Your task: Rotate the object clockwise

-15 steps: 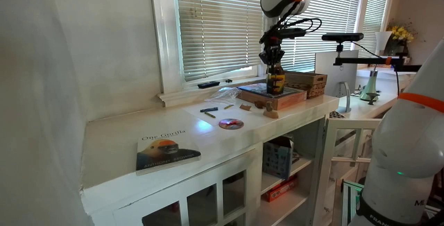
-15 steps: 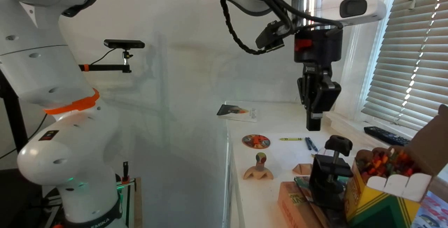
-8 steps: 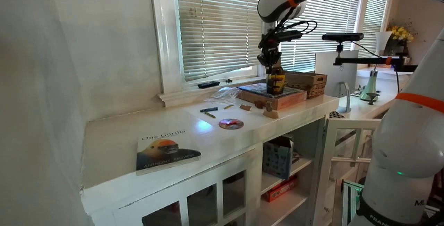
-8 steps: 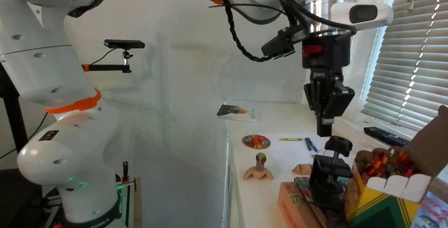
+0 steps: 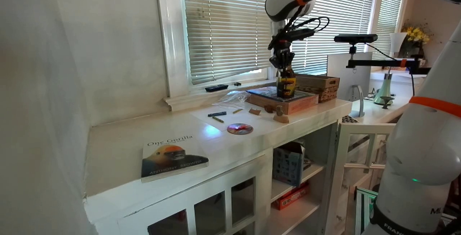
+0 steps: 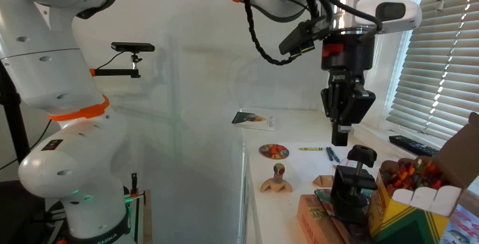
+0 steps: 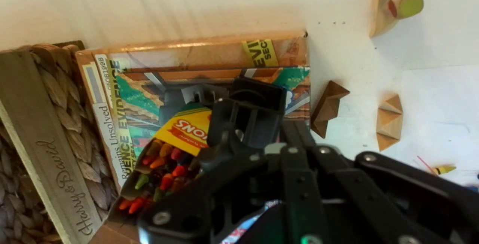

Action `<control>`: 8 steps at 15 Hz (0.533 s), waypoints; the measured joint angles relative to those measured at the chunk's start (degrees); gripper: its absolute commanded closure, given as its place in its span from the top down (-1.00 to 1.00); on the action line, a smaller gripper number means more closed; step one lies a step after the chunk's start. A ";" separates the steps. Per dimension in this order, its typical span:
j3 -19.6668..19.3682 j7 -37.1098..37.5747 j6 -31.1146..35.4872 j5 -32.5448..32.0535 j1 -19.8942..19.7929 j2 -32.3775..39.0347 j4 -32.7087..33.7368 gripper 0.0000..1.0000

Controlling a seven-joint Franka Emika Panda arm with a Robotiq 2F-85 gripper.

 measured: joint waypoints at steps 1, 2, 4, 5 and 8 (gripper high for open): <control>0.06 0.00 -2.01 -0.21 0.00 0.24 0.79 -1.00; 0.13 0.12 -3.51 -0.53 0.00 0.49 1.42 -1.00; 0.13 0.38 -5.72 -0.73 -0.01 1.09 2.56 -1.00; 0.11 0.48 -6.38 -0.78 -0.03 1.41 2.96 -1.00; -0.04 0.50 -6.95 -0.80 -0.22 2.54 3.87 -1.00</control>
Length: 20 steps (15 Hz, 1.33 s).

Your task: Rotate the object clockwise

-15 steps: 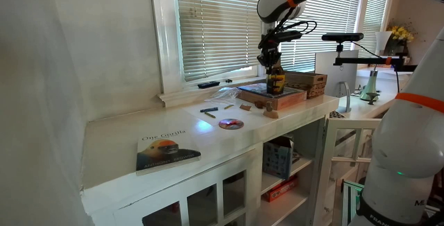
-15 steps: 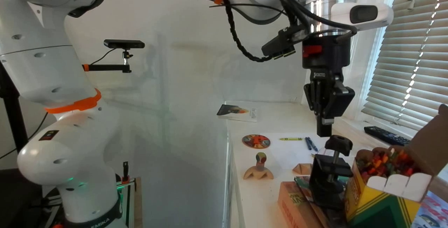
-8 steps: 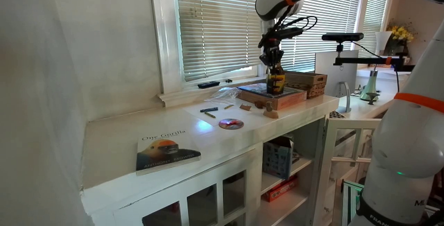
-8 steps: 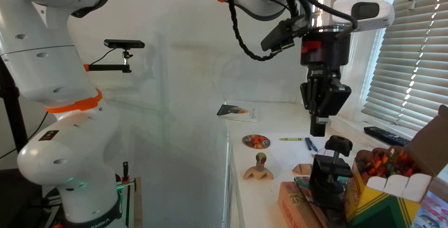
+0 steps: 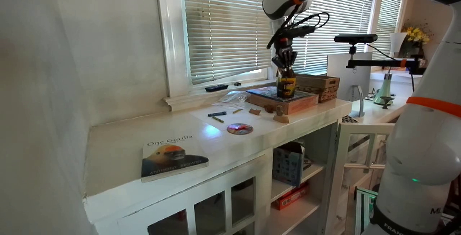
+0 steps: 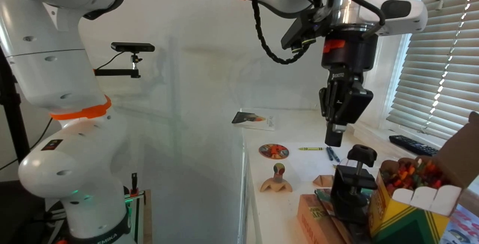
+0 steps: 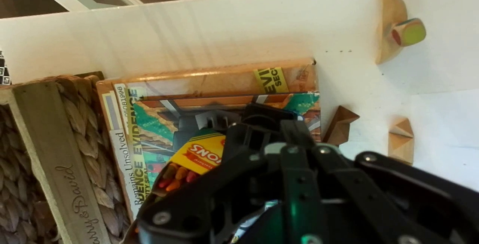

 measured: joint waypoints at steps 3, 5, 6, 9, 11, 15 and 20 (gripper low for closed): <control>-0.44 -0.03 0.18 0.00 -0.05 1.17 0.57 -1.00; -0.71 -0.03 0.63 0.01 -0.08 1.79 0.91 -1.00; -0.80 -0.03 0.96 0.01 -0.11 2.04 1.12 -1.00; -0.96 -0.03 2.10 0.21 -0.26 2.65 1.84 -1.00; -1.16 -0.02 3.51 0.58 -0.31 2.79 1.95 -1.00; -1.35 0.34 6.11 1.50 -0.56 3.02 1.95 -1.00; -1.38 1.28 8.06 2.37 -0.80 3.19 1.95 -1.00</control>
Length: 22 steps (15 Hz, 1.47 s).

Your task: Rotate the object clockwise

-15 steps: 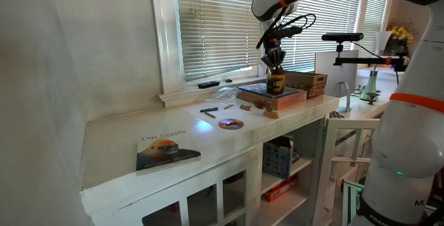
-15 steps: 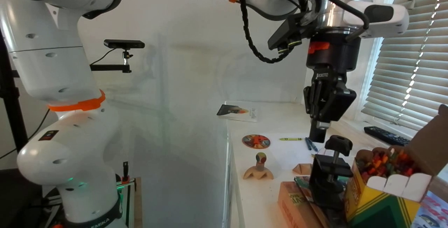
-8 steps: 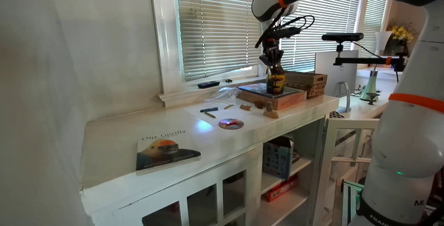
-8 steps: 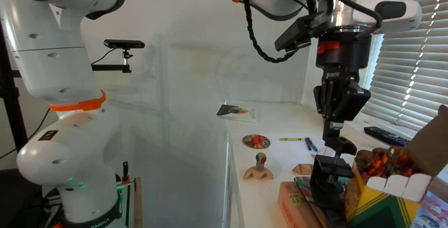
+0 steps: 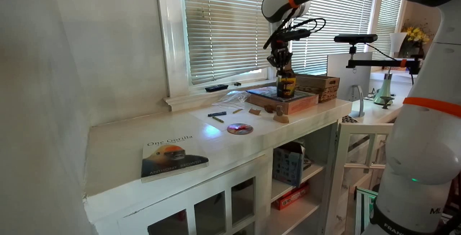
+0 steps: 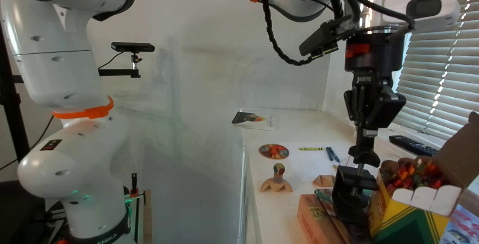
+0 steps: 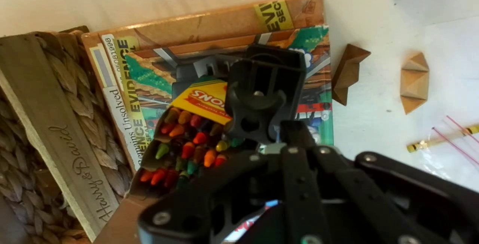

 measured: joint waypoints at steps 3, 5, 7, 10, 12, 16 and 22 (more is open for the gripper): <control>0.00 0.89 0.29 0.35 -0.17 0.10 0.00 -1.00; -0.01 1.73 0.62 0.42 -0.24 0.25 0.00 -1.00; -0.01 2.92 1.89 0.64 -0.30 0.53 0.00 -1.00; -0.02 5.45 4.15 0.81 -0.51 0.89 -0.01 -1.00; -0.02 6.83 4.64 0.78 -0.59 0.97 -0.01 -1.00; -0.02 7.98 4.64 0.26 -0.83 0.96 -0.01 -1.00; -0.01 8.23 3.79 -1.13 -1.44 0.80 -0.01 -1.00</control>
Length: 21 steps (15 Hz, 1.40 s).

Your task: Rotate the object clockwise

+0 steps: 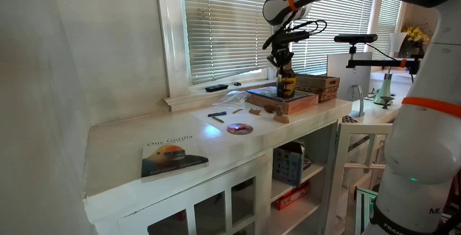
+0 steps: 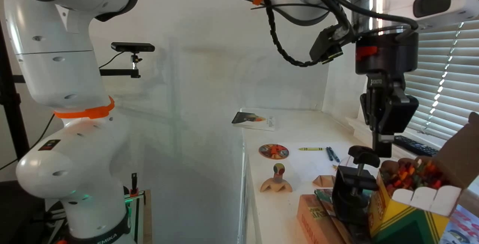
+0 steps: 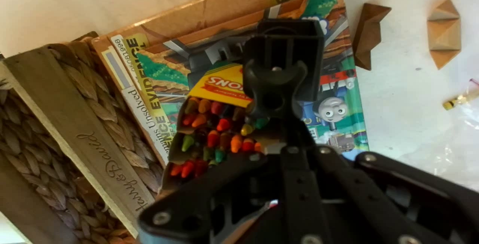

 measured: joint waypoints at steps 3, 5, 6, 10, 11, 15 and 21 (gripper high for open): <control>0.02 0.42 -1.92 -1.31 -0.14 -0.16 0.10 -1.00; 0.04 0.83 -3.93 -1.82 -0.21 -0.18 0.45 -1.00; 0.04 1.02 -4.92 -1.97 -0.23 -0.18 0.70 -1.00; 0.04 2.07 -6.66 -2.24 -0.43 -0.21 1.29 -1.00; 0.04 2.53 -6.69 -2.30 -0.53 -0.22 1.34 -1.00; 0.01 5.60 -6.69 -2.38 -1.02 -0.24 1.38 -1.00; -0.01 8.21 -7.34 -3.05 -1.90 -0.29 1.38 -1.00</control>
